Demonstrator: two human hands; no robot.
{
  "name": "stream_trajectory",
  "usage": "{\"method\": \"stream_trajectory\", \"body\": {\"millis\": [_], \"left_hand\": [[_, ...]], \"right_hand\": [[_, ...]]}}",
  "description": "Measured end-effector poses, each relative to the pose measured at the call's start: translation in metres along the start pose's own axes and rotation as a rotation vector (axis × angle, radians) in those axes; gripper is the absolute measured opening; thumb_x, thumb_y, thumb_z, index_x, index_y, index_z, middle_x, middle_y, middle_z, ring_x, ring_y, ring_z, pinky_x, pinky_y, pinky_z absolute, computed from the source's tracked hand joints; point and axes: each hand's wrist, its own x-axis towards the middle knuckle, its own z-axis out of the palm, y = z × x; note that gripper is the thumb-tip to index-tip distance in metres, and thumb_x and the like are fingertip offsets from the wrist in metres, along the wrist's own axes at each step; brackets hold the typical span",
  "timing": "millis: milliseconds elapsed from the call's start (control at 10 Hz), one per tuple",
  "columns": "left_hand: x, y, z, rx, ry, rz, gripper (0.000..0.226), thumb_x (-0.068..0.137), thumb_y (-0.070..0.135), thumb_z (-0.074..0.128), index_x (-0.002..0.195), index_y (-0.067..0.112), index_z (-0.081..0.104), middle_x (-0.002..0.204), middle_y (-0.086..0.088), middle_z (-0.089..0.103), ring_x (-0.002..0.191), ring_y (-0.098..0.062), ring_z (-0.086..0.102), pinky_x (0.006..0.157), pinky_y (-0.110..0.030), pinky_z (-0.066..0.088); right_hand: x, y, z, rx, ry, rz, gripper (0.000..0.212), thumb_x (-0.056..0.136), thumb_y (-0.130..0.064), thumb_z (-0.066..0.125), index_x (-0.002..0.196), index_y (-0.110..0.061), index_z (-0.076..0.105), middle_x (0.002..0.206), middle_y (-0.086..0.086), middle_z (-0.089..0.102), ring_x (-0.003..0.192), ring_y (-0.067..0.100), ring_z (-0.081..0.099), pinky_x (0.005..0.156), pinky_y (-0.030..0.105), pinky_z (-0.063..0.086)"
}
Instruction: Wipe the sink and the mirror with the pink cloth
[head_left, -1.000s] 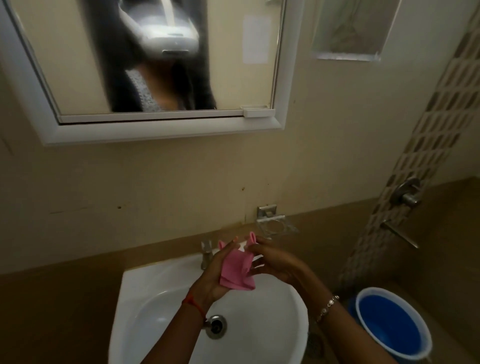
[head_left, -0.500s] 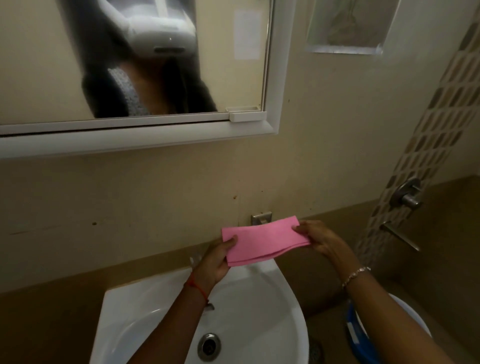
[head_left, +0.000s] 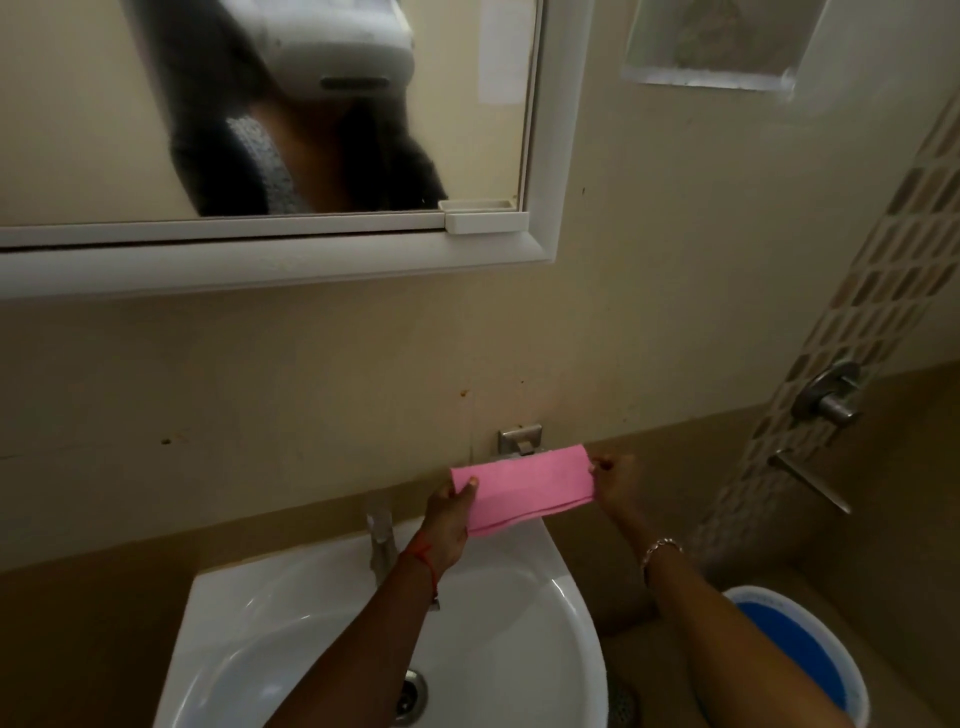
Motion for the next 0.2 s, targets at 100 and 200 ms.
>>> {"method": "stream_trajectory", "body": {"millis": [100, 200], "left_hand": [[-0.012, 0.01, -0.008, 0.094, 0.02, 0.059, 0.025, 0.095, 0.021, 0.046, 0.117, 0.01, 0.051, 0.124, -0.013, 0.053, 0.109, -0.026, 0.051, 0.08, -0.033, 0.046], [-0.024, 0.017, -0.023, 0.239, 0.158, 0.142, 0.048, 0.093, 0.024, 0.051, 0.136, 0.008, 0.038, 0.141, -0.013, 0.044, 0.128, -0.027, 0.043, 0.105, -0.037, 0.037]], "right_hand": [[-0.018, -0.016, -0.003, -0.098, 0.028, -0.129, 0.044, 0.09, -0.021, 0.033, 0.09, 0.008, 0.066, 0.096, 0.03, 0.067, 0.083, 0.033, 0.065, 0.06, 0.025, 0.045], [-0.036, -0.036, 0.0, -0.164, 0.02, -0.249, 0.032, 0.094, -0.011, 0.042, 0.115, 0.007, 0.058, 0.116, 0.025, 0.062, 0.106, 0.034, 0.059, 0.088, 0.036, 0.048]]}}
